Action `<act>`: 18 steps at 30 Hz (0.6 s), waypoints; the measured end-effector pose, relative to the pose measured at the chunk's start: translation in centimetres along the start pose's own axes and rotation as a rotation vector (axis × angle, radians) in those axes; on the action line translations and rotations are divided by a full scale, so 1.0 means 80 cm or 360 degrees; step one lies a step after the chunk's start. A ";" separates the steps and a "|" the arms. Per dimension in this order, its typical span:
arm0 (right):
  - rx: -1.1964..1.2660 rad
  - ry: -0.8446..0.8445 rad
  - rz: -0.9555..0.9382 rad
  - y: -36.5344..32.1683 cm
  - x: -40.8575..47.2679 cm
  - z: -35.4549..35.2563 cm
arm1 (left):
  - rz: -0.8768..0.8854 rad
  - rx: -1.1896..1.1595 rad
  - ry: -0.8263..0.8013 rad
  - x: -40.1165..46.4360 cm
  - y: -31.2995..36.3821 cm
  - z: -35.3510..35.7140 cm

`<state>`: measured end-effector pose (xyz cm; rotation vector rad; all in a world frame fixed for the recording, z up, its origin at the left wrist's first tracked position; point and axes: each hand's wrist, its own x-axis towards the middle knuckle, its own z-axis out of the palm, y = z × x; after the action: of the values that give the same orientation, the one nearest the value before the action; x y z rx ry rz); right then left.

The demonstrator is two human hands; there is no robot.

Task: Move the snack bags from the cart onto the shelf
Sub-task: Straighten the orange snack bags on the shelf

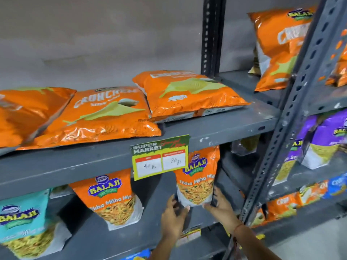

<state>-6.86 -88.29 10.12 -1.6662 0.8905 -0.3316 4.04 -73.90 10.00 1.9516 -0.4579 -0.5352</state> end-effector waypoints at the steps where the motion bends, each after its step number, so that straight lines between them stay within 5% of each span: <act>1: -0.0017 -0.0022 -0.0005 -0.001 0.006 0.001 | -0.0010 -0.0003 0.0032 0.003 -0.001 0.005; 12: 0.0005 0.0046 -0.0150 0.020 0.026 0.007 | -0.0014 -0.0087 0.0132 -0.004 -0.001 0.016; 18: 0.0060 0.0726 -0.0124 -0.002 -0.041 0.059 | -0.0041 -0.0207 0.0240 -0.059 -0.018 -0.042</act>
<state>-5.98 -82.66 9.61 -1.6192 1.1453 -0.7992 2.08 -68.28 10.80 1.8595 -0.2954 -0.4199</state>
